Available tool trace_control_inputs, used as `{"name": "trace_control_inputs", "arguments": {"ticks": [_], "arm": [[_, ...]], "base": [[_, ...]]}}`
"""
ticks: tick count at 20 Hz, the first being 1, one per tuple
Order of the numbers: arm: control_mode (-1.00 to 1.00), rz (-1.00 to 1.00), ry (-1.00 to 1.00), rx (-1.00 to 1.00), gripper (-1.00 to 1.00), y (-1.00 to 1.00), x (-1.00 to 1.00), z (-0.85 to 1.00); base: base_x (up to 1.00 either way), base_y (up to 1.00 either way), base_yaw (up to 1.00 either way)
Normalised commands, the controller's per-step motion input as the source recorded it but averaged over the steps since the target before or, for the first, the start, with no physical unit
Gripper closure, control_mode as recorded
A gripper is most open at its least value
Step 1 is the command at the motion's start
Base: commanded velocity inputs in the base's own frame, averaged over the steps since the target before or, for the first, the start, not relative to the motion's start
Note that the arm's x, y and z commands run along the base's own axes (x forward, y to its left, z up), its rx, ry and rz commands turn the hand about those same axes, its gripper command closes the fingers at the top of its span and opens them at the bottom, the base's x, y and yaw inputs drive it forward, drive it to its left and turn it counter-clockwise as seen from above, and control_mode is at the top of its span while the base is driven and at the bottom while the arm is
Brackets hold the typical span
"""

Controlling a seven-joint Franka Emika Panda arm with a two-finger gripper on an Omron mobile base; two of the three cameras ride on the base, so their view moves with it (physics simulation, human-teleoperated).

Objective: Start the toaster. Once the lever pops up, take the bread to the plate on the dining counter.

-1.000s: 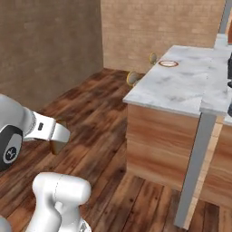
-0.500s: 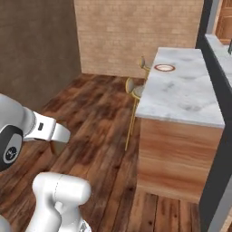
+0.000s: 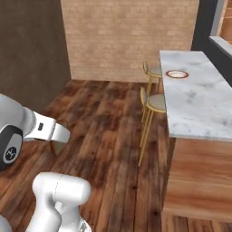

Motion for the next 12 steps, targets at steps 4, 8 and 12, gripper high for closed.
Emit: {"name": "trace_control_inputs", "arguments": {"ticks": [4, 8, 12], "arm": [[1.0, 0.0, 0.0, 0.0, 1.0, 0.0, 0.0, 0.0], [1.0, 0.0, 0.0, 0.0, 1.0, 0.0, 0.0, 0.0], [1.0, 0.0, 0.0, 0.0, 1.0, 0.0, 0.0, 0.0]], "base": [[0.83, 0.94, -0.27], [0.89, 0.94, -0.28], [0.96, 0.82, -0.35]]}}
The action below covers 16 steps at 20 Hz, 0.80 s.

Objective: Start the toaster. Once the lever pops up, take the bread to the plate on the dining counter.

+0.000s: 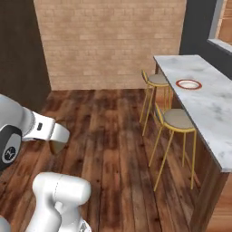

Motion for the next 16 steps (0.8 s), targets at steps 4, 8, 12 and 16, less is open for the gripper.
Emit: {"name": "trace_control_inputs", "arguments": {"ticks": [4, 8, 12, 16], "arm": [[1.0, 0.0, 0.0, 0.0, 1.0, 0.0, 0.0, 0.0], [1.0, 0.0, 0.0, 0.0, 1.0, 0.0, 0.0, 0.0], [1.0, 0.0, 0.0, 0.0, 1.0, 0.0, 0.0, 0.0], [1.0, 0.0, 0.0, 0.0, 1.0, 0.0, 0.0, 0.0]], "base": [[0.96, 0.71, -0.45], [0.93, 0.71, -0.54], [0.9, 0.85, -0.56], [0.72, 0.97, -0.52]]}}
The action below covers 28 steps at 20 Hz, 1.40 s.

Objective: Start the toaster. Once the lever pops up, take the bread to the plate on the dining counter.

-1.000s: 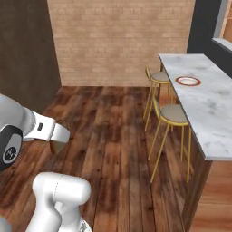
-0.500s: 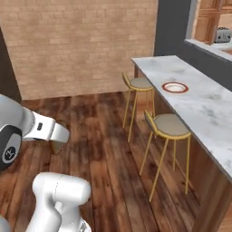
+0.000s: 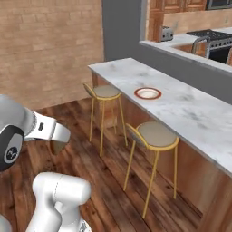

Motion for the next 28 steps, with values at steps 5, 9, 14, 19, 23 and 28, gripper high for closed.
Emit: {"name": "trace_control_inputs", "arguments": {"ticks": [5, 9, 14, 19, 23, 28], "arm": [[1.0, 0.0, 0.0, 0.0, 1.0, 0.0, 0.0, 0.0], [1.0, 0.0, 0.0, 0.0, 1.0, 0.0, 0.0, 0.0], [1.0, 0.0, 0.0, 0.0, 1.0, 0.0, 0.0, 0.0], [1.0, 0.0, 0.0, 0.0, 1.0, 0.0, 0.0, 0.0], [1.0, 0.0, 0.0, 0.0, 1.0, 0.0, 0.0, 0.0], [1.0, 0.0, 0.0, 0.0, 1.0, 0.0, 0.0, 0.0]], "base": [[0.5, 1.0, -0.48], [0.34, 1.0, -0.43], [0.21, 0.97, -0.41], [0.26, 0.75, -0.49], [0.26, 0.61, -0.57], [0.28, 0.56, -0.56]]}}
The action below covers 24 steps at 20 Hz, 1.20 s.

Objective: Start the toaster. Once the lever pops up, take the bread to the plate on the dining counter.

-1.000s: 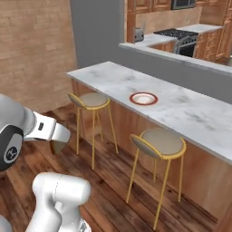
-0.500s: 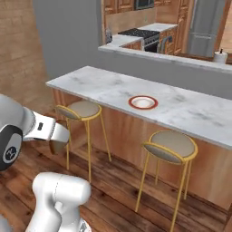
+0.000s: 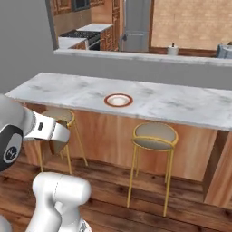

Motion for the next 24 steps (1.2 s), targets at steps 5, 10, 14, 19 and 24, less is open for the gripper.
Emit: {"name": "trace_control_inputs", "arguments": {"ticks": [5, 10, 14, 19, 24], "arm": [[1.0, 0.0, 0.0, 0.0, 1.0, 0.0, 0.0, 0.0], [1.0, 0.0, 0.0, 0.0, 1.0, 0.0, 0.0, 0.0], [1.0, 0.0, 0.0, 0.0, 1.0, 0.0, 0.0, 0.0], [1.0, 0.0, 0.0, 0.0, 1.0, 0.0, 0.0, 0.0], [1.0, 0.0, 0.0, 0.0, 1.0, 0.0, 0.0, 0.0]], "base": [[0.32, 0.29, -0.48], [0.47, 0.1, -0.24], [0.61, 0.06, -0.04], [0.53, 0.0, 0.08], [0.46, -0.03, 0.17]]}}
